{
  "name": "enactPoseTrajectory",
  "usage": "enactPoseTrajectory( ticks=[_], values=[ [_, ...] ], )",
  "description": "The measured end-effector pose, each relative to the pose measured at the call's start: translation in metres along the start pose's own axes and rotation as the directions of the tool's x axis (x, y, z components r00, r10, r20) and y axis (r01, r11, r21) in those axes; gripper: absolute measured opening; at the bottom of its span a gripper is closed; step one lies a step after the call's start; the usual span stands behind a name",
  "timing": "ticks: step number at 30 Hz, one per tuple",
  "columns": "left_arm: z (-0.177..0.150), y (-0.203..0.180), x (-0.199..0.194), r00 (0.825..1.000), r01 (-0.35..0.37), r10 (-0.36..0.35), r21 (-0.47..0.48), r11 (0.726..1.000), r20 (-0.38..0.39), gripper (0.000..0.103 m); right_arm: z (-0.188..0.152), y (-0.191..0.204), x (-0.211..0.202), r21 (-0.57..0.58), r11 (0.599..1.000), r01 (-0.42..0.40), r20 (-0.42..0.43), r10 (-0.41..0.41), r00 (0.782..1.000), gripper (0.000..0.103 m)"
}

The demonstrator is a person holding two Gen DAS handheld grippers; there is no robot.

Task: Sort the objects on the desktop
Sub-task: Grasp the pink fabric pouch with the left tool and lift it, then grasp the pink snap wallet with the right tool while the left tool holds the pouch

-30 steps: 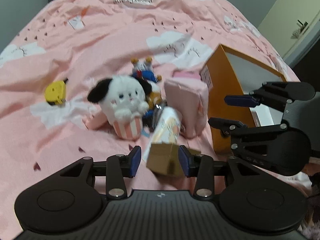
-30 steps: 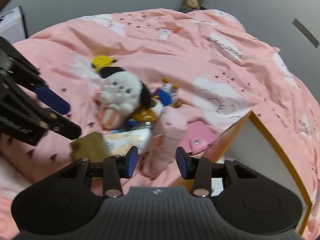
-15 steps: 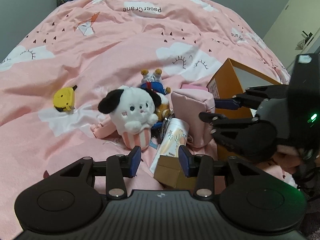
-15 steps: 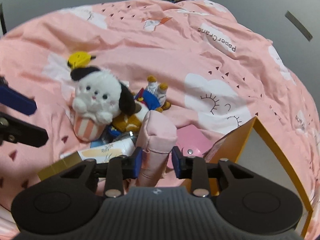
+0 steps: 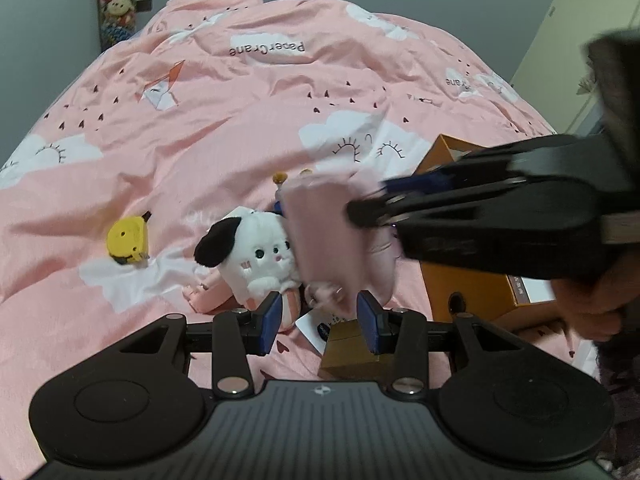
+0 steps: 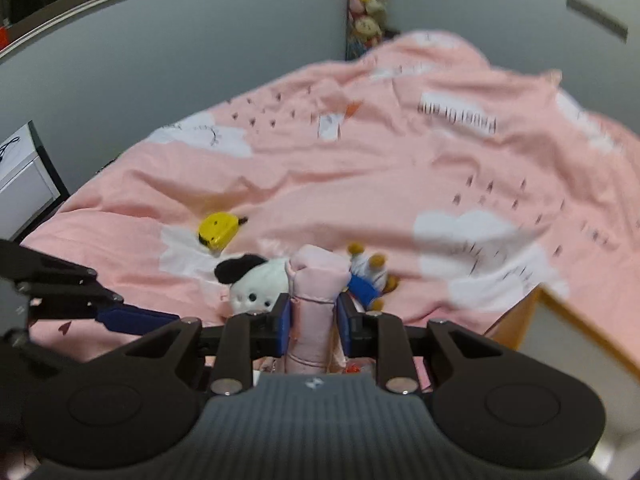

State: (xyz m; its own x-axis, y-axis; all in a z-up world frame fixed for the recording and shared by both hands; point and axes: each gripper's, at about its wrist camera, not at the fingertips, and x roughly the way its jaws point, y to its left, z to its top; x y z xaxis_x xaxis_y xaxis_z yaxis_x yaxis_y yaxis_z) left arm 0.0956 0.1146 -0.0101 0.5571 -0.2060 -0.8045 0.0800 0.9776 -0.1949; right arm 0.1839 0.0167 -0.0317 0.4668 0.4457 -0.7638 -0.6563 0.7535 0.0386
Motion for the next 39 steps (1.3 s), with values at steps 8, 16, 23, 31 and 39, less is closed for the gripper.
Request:
enactPoseTrajectory(
  ticks=[8, 16, 23, 31, 39],
  values=[
    [-0.002, -0.003, 0.023, 1.0, 0.006, -0.005, 0.002, 1.0, -0.003, 0.047, -0.001, -0.018, 0.015, 0.203, 0.974, -0.099, -0.033, 0.108, 0.994, 0.032],
    [0.003, -0.017, 0.039, 1.0, 0.011, -0.011, -0.015, 1.0, 0.024, 0.047, -0.008, -0.022, 0.012, 0.315, 0.929, -0.194, -0.024, 0.212, 0.977, 0.031],
    [0.002, -0.023, 0.042, 0.999, -0.004, 0.004, 0.008, 1.0, 0.046, 0.035, -0.008, -0.028, 0.003, 0.293, 0.936, -0.195, -0.039, 0.215, 0.976, 0.035],
    [0.01, -0.008, 0.04, 0.999, 0.008, -0.007, -0.034, 0.999, 0.041, 0.031, 0.0, -0.055, -0.003, 0.138, 0.99, -0.029, -0.131, 0.047, 0.99, 0.036],
    [0.017, -0.005, 0.018, 1.0, 0.001, -0.001, 0.034, 0.999, 0.02, 0.029, -0.014, -0.023, 0.059, -0.434, 0.9, 0.036, -0.317, -0.19, 0.929, 0.038]
  ],
)
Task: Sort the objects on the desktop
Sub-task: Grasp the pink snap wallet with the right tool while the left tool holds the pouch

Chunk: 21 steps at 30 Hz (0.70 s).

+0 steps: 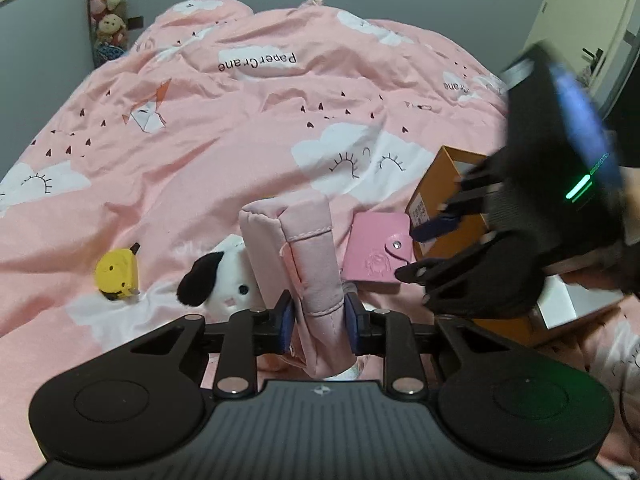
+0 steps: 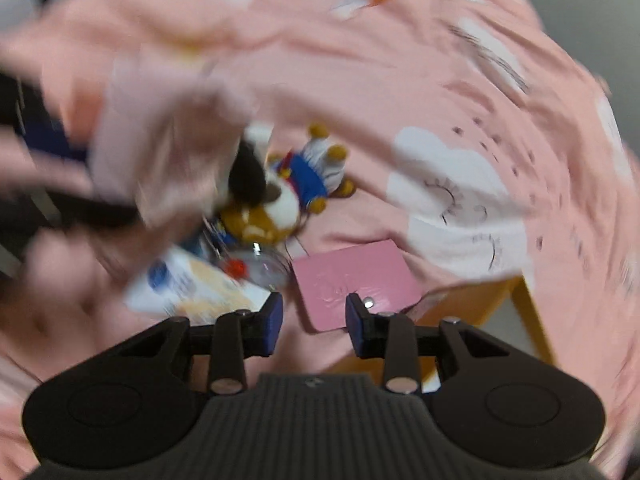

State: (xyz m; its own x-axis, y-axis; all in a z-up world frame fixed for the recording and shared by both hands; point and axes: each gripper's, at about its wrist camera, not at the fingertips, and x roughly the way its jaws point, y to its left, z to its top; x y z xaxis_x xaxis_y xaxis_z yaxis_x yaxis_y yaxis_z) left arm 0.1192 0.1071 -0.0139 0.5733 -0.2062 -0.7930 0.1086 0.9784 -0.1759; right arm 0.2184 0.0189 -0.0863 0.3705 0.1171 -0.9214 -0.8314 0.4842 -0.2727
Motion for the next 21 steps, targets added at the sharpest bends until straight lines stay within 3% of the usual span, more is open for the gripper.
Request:
enactPoseTrajectory(
  ticks=[3, 6, 9, 16, 19, 21],
  values=[
    [-0.002, 0.011, -0.003, 0.997, 0.067, -0.068, -0.025, 0.997, -0.044, 0.03, 0.007, 0.015, 0.027, -0.18, 0.983, 0.015, -0.076, -0.029, 0.997, 0.039],
    [-0.006, 0.018, -0.004, 0.995, 0.08, -0.083, -0.047, 0.996, -0.057, 0.03, 0.015, 0.022, 0.05, -0.263, 0.965, 0.001, -0.15, -0.042, 0.988, 0.04],
    [-0.009, 0.025, -0.001, 0.994, 0.078, -0.082, -0.066, 0.995, -0.07, 0.03, 0.017, 0.027, 0.068, -0.323, 0.946, 0.017, -0.19, -0.082, 0.978, 0.044],
    [-0.008, 0.032, 0.004, 0.991, 0.104, -0.111, -0.083, 0.991, -0.079, 0.03, 0.011, 0.028, 0.095, -0.405, 0.911, 0.074, -0.236, -0.183, 0.954, 0.042],
    [-0.008, 0.031, 0.005, 0.991, 0.104, -0.111, -0.09, 0.99, -0.078, 0.03, 0.01, 0.026, 0.098, -0.418, 0.904, 0.092, -0.242, -0.208, 0.948, 0.037],
    [-0.009, 0.031, 0.004, 0.991, 0.1, -0.108, -0.091, 0.991, -0.076, 0.03, 0.009, 0.024, 0.097, -0.414, 0.906, 0.09, -0.236, -0.202, 0.951, 0.017]
  ],
)
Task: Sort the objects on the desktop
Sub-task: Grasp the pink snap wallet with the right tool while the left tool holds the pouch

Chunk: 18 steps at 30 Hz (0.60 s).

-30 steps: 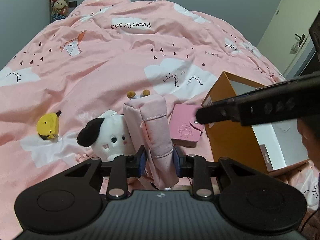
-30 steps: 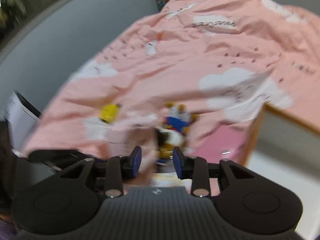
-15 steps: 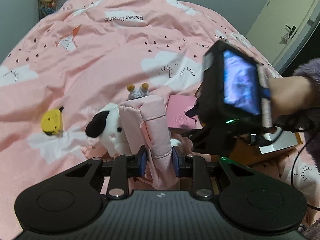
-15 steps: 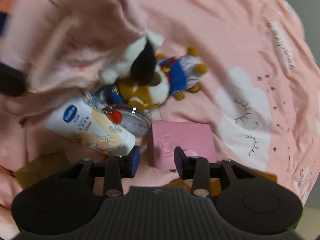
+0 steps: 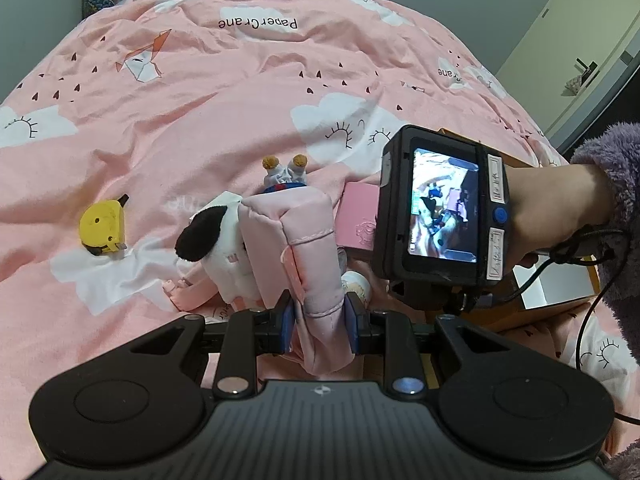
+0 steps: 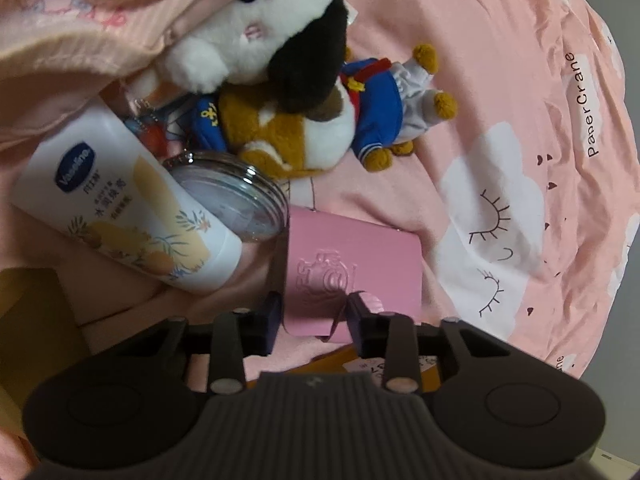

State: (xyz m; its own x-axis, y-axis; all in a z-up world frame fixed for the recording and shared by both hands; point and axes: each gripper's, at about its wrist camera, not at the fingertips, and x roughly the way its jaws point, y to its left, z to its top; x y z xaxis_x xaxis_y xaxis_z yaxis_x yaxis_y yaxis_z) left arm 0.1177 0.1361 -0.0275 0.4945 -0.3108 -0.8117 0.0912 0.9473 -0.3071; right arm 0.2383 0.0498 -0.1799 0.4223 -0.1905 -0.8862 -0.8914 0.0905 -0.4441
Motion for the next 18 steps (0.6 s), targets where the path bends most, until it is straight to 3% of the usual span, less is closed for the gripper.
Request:
enactPoseTrajectory(
  ticks=[2, 11, 15, 18],
  values=[
    [-0.001, 0.0, -0.001, 1.0, -0.002, 0.002, -0.004, 1.0, 0.002, 0.03, -0.004, -0.002, -0.003, 0.016, 1.0, -0.009, 0.015, 0.009, 1.0, 0.011],
    [-0.006, -0.004, -0.01, 1.0, 0.003, -0.003, -0.022, 1.0, 0.022, 0.03, -0.036, -0.016, -0.048, 0.1, 0.992, 0.072, 0.161, -0.087, 0.983, 0.001],
    [-0.01, -0.006, -0.019, 0.999, 0.026, -0.025, -0.039, 0.999, 0.035, 0.03, -0.041, -0.021, -0.084, 0.187, 0.982, 0.014, 0.249, -0.062, 0.967, 0.0],
    [-0.015, -0.007, -0.026, 0.999, 0.038, -0.036, -0.049, 0.998, 0.038, 0.03, -0.052, -0.024, -0.11, 0.279, 0.954, -0.108, 0.326, 0.012, 0.945, 0.0]
  ],
)
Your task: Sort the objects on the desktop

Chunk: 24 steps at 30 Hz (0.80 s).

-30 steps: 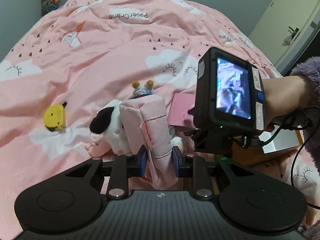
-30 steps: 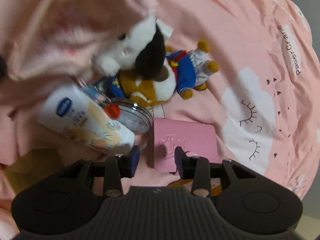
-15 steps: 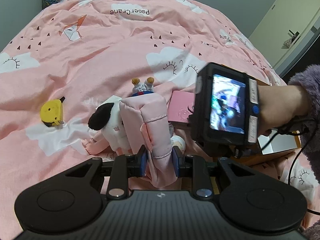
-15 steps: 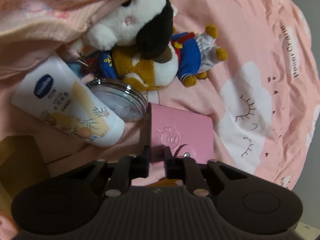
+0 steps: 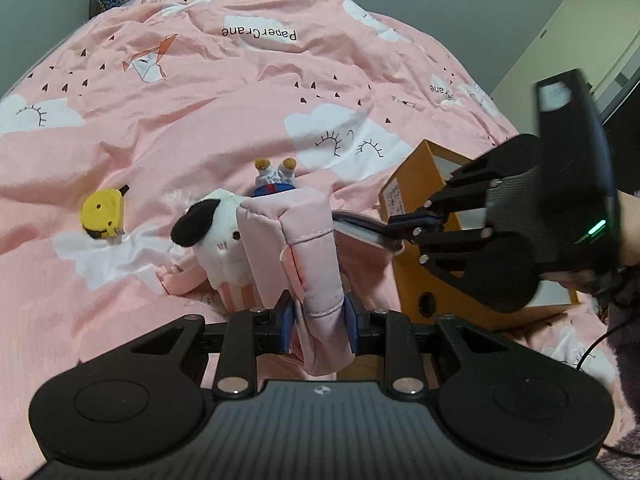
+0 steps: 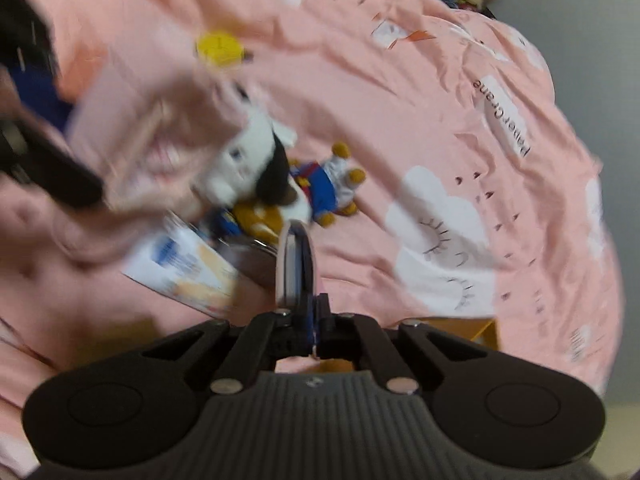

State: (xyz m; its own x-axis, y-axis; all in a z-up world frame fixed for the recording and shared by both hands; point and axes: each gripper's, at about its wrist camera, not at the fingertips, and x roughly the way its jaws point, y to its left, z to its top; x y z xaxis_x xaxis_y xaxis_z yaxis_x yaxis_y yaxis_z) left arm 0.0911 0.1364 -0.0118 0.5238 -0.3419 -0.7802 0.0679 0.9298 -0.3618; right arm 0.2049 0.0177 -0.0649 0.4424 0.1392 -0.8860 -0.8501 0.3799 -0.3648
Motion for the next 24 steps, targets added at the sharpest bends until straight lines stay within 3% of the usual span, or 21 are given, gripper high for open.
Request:
enactPoseTrajectory(
  ticks=[3, 9, 10, 11, 12, 16, 17, 20, 24],
  values=[
    [-0.006, -0.003, -0.003, 1.0, -0.013, 0.013, 0.011, 1.0, -0.005, 0.03, -0.004, -0.004, -0.018, 0.145, 0.98, -0.136, 0.059, 0.129, 0.99, 0.0],
    [-0.017, -0.012, 0.002, 0.999, -0.052, 0.053, 0.054, 0.997, -0.01, 0.03, -0.009, -0.004, -0.036, 0.352, 0.874, -0.334, 0.141, 0.303, 0.942, 0.0],
    [-0.018, -0.014, 0.003, 0.999, -0.052, 0.053, 0.064, 0.997, -0.007, 0.03, -0.008, -0.011, -0.034, 0.412, 0.817, -0.402, 0.161, 0.369, 0.915, 0.0],
    [-0.019, -0.015, 0.004, 0.999, -0.053, 0.054, 0.069, 0.996, -0.005, 0.03, -0.008, -0.015, -0.033, 0.438, 0.787, -0.435, 0.172, 0.402, 0.899, 0.0],
    [-0.02, -0.016, 0.005, 0.998, -0.056, 0.056, 0.071, 0.996, -0.006, 0.03, -0.008, -0.015, -0.033, 0.438, 0.787, -0.435, 0.172, 0.402, 0.899, 0.0],
    [-0.023, -0.02, 0.011, 0.996, -0.083, 0.084, 0.095, 0.992, -0.001, 0.03, -0.01, -0.025, -0.024, 0.545, 0.665, -0.511, 0.191, 0.495, 0.848, 0.001],
    [-0.023, -0.02, 0.015, 0.996, -0.093, 0.094, 0.098, 0.991, -0.002, 0.03, -0.011, -0.03, -0.014, 0.583, 0.631, -0.512, 0.201, 0.498, 0.843, 0.001],
    [-0.022, -0.014, 0.026, 0.994, -0.108, 0.109, 0.068, 0.992, -0.005, 0.03, -0.013, -0.034, -0.007, 0.617, 0.601, -0.508, 0.237, 0.474, 0.848, 0.002],
    [-0.019, -0.012, 0.028, 0.995, -0.095, 0.095, 0.05, 0.994, 0.004, 0.03, -0.018, -0.035, -0.002, 0.65, 0.557, -0.516, 0.345, 0.389, 0.854, 0.006]
  ],
)
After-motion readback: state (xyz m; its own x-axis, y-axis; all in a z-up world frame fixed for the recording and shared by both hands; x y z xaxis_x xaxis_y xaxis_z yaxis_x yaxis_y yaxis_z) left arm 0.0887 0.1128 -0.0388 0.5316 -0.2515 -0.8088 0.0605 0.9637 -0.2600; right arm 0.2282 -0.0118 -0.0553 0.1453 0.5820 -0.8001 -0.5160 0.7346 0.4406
